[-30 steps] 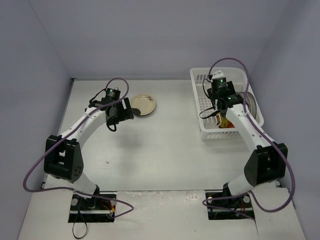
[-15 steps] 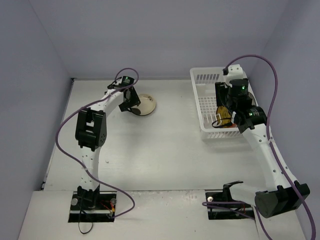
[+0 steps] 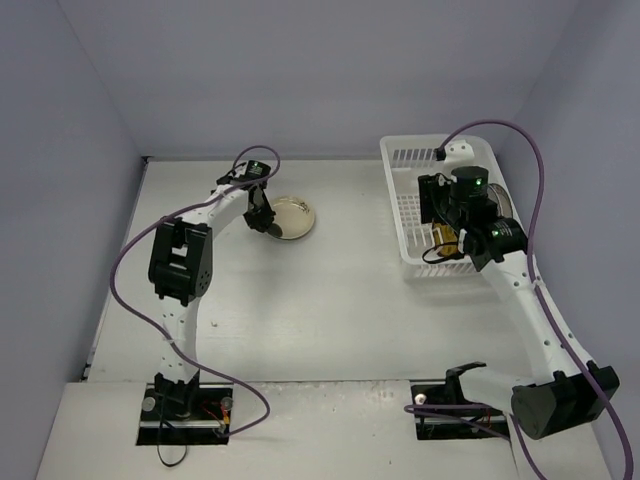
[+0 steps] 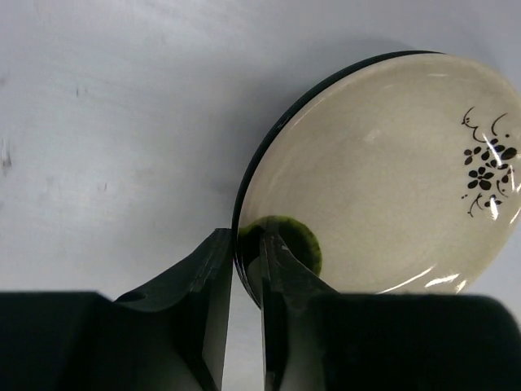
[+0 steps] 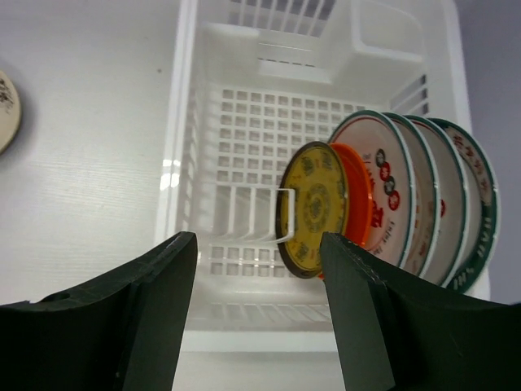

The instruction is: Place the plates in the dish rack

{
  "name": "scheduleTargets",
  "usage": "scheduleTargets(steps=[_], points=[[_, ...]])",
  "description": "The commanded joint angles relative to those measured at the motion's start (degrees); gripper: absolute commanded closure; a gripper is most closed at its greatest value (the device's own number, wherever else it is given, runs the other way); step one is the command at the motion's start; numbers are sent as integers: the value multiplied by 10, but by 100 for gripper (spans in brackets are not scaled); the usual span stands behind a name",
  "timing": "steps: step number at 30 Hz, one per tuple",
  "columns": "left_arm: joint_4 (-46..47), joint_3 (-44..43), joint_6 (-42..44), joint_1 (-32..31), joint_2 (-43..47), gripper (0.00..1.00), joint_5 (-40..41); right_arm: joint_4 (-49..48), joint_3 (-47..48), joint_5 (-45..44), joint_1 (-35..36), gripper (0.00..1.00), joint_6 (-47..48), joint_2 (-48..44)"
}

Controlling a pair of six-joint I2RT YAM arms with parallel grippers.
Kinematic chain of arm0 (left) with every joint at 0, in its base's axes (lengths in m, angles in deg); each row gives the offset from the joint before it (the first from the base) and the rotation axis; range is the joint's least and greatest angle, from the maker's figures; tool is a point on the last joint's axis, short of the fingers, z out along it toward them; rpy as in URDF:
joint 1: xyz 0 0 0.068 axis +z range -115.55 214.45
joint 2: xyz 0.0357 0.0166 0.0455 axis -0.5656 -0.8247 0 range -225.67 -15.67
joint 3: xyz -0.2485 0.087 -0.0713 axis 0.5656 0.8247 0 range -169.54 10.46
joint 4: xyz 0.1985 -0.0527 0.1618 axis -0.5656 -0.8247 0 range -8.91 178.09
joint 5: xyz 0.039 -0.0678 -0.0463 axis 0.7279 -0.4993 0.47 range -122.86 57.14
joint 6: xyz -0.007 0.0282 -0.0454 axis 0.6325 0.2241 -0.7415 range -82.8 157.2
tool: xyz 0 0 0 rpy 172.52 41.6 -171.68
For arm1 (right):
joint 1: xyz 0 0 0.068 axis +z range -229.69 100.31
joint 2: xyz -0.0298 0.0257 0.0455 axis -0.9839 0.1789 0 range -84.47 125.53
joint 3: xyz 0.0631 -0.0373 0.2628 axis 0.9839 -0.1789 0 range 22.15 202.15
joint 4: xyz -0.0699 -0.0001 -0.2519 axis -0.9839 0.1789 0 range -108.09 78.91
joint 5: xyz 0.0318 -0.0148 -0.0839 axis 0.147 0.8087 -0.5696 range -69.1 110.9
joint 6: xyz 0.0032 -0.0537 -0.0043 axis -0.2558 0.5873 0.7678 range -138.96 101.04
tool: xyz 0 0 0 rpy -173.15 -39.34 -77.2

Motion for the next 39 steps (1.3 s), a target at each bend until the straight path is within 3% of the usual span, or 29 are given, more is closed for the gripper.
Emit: scheduleTargets(steps=[1, 7, 14, 17, 18, 24, 39], points=[[9, 83, 45, -16, 93, 96, -22, -23, 16, 35, 25, 37, -24, -10], [58, 240, 62, -16, 205, 96, -87, -30, 11, 76, 88, 37, -89, 11], [84, 349, 41, -37, 294, 95, -120, -111, -49, 146, 148, 38, -216, 37], [88, 391, 28, -55, 323, 82, -115, -142, -67, 142, 184, 39, -252, 66], [88, 406, 23, -60, 336, 71, -112, -148, -77, 142, 192, 39, -260, 74], [78, 450, 12, -74, 391, 52, -81, -182, -93, 135, 234, 41, -305, 150], [43, 485, 25, -74, 470, 55, -51, -231, -48, 107, 287, 53, -329, 336]])
